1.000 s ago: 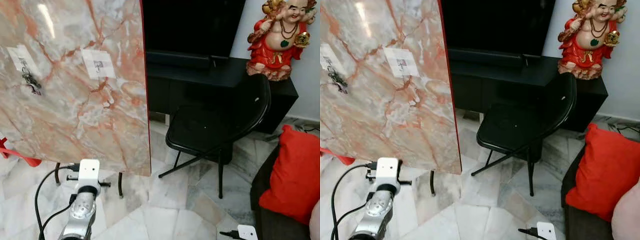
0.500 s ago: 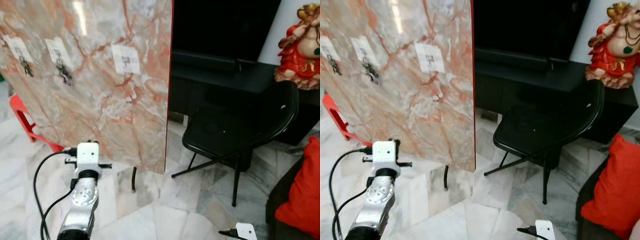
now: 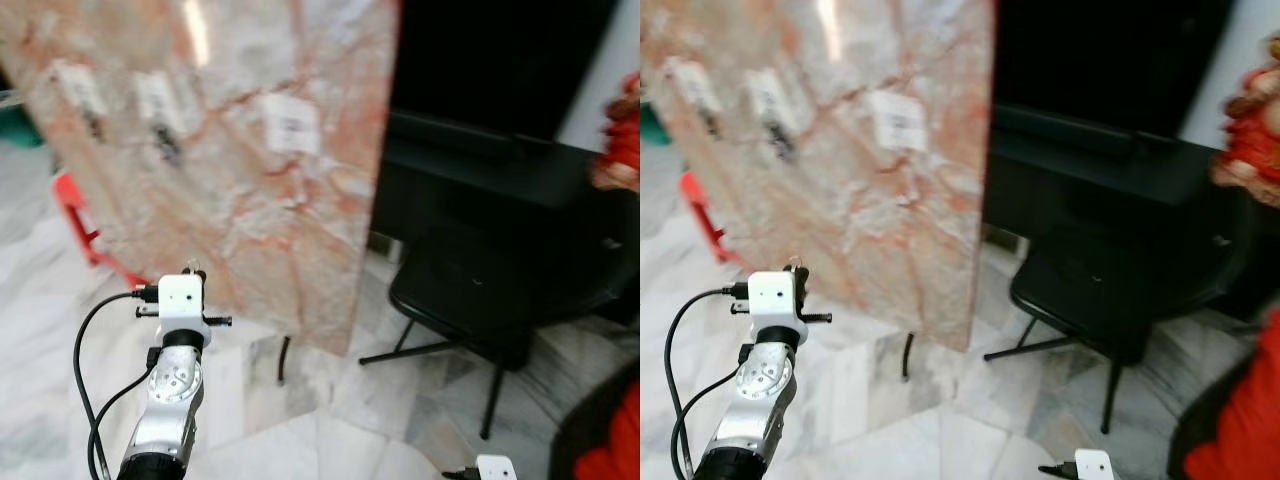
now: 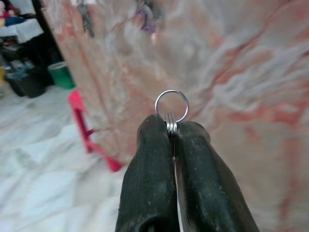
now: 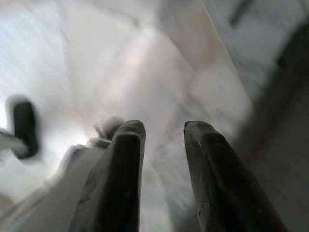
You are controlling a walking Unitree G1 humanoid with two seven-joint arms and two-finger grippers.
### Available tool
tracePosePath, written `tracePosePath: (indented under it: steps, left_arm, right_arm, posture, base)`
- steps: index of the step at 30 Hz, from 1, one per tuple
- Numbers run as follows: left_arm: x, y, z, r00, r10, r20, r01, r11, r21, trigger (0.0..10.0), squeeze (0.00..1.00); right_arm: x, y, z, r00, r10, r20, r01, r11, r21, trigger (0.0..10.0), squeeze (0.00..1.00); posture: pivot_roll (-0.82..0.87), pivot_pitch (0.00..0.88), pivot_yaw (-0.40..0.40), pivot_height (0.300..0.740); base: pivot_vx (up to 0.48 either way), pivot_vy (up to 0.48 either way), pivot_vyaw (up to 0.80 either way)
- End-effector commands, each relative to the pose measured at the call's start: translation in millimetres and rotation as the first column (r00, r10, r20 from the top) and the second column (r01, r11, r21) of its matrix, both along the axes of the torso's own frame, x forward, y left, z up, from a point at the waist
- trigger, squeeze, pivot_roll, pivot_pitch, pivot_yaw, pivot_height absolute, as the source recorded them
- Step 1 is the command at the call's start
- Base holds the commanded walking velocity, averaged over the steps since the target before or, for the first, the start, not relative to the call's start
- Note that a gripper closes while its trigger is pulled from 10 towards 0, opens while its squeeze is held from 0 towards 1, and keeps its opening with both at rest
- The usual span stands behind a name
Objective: Hang keys on a hook
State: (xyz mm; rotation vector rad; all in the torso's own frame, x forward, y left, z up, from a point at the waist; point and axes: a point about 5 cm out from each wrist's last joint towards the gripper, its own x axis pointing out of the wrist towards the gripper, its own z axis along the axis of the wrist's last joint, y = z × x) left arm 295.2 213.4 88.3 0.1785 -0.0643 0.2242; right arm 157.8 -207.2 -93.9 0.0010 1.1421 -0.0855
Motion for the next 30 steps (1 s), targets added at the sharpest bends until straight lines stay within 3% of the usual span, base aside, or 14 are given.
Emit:
tracePosePath:
  steps: [1,13,19,30]
  left_arm:
    - [8.5,-12.7,10.1,0.998,-0.046,0.034,0.047,0.999,-0.025,10.0,0.00]
    - [11.7,-15.6,16.8,0.996,-0.070,0.049,0.072,0.997,-0.032,10.0,0.00]
    - [11.0,-29.6,17.6,0.982,-0.181,0.048,0.182,0.983,-0.025,10.0,0.00]
    - [9.0,-35.4,23.9,0.973,-0.216,0.077,0.219,0.975,-0.025,10.0,0.00]
  right_arm:
    - [-10.7,-7.0,-2.9,0.999,-0.026,-0.023,0.026,1.000,-0.012,10.0,0.00]
    - [-11.6,-5.0,-3.6,0.999,-0.029,-0.025,0.029,1.000,-0.007,10.0,0.00]
    - [-11.3,-4.6,-3.5,0.999,-0.032,-0.023,0.032,0.999,-0.008,10.0,0.00]
    - [-9.7,-4.8,-2.9,0.999,-0.045,-0.011,0.045,0.999,-0.003,10.0,0.00]
  posture:
    - [-0.01,0.000,-0.016,0.723]
    - [0.00,0.000,-0.015,0.723]
    - [0.00,0.000,-0.015,0.723]
    - [0.00,0.000,-0.018,0.723]
  base:
    - [0.319,0.000,0.00]
    - [0.318,0.000,0.00]
    - [0.317,0.000,0.00]
    - [0.318,0.000,0.00]
